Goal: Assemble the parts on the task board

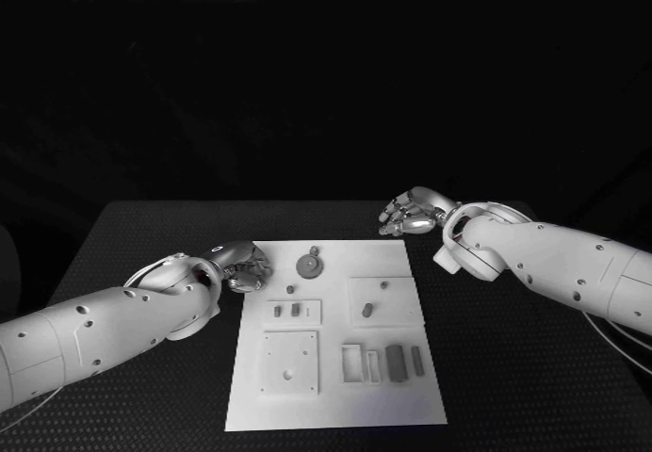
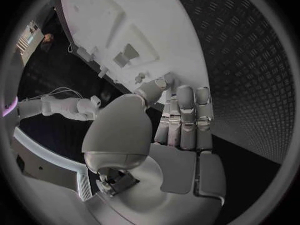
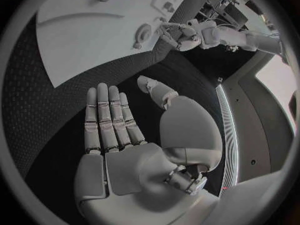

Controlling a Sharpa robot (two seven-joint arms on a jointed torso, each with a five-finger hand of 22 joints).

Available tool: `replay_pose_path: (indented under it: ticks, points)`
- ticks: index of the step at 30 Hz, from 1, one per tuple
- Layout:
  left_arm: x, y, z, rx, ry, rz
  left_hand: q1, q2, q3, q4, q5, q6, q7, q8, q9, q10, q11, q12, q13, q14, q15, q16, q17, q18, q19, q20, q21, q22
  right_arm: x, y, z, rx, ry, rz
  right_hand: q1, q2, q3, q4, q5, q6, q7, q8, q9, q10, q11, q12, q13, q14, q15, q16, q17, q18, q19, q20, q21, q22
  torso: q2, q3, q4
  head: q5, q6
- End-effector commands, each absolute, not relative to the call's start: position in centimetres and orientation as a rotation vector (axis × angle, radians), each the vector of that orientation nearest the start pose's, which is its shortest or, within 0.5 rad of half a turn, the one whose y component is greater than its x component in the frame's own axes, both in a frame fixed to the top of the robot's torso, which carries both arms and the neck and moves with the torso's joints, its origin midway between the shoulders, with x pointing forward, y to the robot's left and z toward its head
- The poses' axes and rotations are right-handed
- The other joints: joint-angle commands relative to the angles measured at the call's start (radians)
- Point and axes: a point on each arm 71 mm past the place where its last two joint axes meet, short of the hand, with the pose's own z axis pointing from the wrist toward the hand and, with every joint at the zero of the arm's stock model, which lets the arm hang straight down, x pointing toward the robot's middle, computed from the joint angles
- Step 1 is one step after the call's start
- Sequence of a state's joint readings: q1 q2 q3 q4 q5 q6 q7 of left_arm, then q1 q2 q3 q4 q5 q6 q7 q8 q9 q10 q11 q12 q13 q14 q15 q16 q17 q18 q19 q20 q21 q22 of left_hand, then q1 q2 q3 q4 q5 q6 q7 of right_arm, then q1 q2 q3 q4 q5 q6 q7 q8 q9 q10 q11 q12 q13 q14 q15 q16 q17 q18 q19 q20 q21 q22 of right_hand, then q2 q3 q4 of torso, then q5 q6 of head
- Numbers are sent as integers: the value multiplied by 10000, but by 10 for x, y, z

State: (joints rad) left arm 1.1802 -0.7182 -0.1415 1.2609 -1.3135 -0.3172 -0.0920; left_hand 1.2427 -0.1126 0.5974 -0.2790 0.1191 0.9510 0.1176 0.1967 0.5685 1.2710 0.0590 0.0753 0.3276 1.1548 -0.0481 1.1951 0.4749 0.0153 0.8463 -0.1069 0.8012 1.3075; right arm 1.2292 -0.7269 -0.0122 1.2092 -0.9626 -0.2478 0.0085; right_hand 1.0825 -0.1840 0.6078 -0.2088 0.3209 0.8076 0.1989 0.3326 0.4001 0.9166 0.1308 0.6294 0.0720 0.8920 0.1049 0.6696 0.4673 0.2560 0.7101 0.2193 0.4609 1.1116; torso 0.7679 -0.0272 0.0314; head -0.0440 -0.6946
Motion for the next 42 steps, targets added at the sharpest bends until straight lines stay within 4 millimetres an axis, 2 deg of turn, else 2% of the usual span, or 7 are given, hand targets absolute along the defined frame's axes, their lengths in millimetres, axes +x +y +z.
replay_pose_path:
  ticks: [1,7,16,20,24,29,42]
  points:
    - [519,238,-247,-2662,18029,-6203,-92,-54,-9,94,11,13,92,8,4,-156,72,-23,-35,-60,19,-80,-49,85,-128,-364,-76,146,540,-234,-191,1523,17930,7594,195,-14,219,-87,-287,295,-111,150,80,332,-97,-201,2,324,-163,145,75,58,355,-120,145,54,0,-7,0,-107,70]
    - [526,253,-233,-7050,17378,-8498,-454,-150,-84,306,-65,29,241,91,24,-88,79,27,17,-363,42,-620,-336,80,-183,-350,-152,143,527,-239,-198,-64,18278,6732,317,-73,691,-161,-679,577,-250,217,220,1223,-193,-1458,15,1100,-504,381,265,58,1211,-443,488,174,-1,5,-14,-173,127]
    - [525,255,-212,-9444,16349,-11617,-1380,-171,-769,365,-72,-118,267,204,69,-145,253,22,89,-1012,336,-2677,-1263,-100,-900,-69,-977,-126,505,-234,-210,-2594,18192,5505,392,-267,870,-94,-1262,862,-381,262,356,2091,-332,-2484,160,2066,-981,818,744,58,2244,-888,1004,371,-14,-10,-9,-154,164]
    - [523,255,-208,-10206,15995,-12211,-1678,-124,-1047,235,7,-123,166,300,117,-137,196,11,97,-1235,668,-3802,-1581,-75,-1169,242,-1416,-271,497,-227,-211,-3503,17730,5001,634,-485,1061,-117,-1948,884,-434,220,369,2255,-339,-2824,201,2225,-1044,847,887,58,2416,-971,1070,415,-9,1,-12,-118,152]
    - [522,252,-207,-10181,16030,-12341,-1833,-113,-1211,171,-4,-163,167,328,126,-144,182,-13,88,-1262,796,-4328,-1605,10,-1184,366,-1561,-284,491,-223,-215,-4003,17692,4806,825,-777,1311,15,-2607,936,-490,191,384,2397,-345,-3129,252,2395,-1088,857,1020,58,2572,-1029,1143,472,-8,-20,13,-167,149]
    - [521,250,-207,-10152,16106,-12446,-1869,-96,-1260,143,-3,-187,214,334,125,-163,229,-27,78,-1217,830,-4517,-1572,50,-1181,409,-1615,-275,486,-217,-220,-4371,17630,4708,810,-986,1353,193,-2699,955,-509,174,394,2440,-343,-3326,277,2535,-1114,884,1116,58,2694,-1086,1229,536,8,-27,-3,-128,160]
    - [520,247,-207,-10198,16271,-12572,-1989,-84,-1336,163,-39,-210,326,350,120,-210,309,-39,56,-1161,881,-4797,-1474,101,-1171,472,-1695,-244,483,-207,-239,-4388,17609,4693,830,-1094,1501,357,-2719,972,-450,169,415,2448,-329,-3541,293,2580,-1114,861,1201,58,2729,-1127,1243,566,6,-18,9,-93,89]
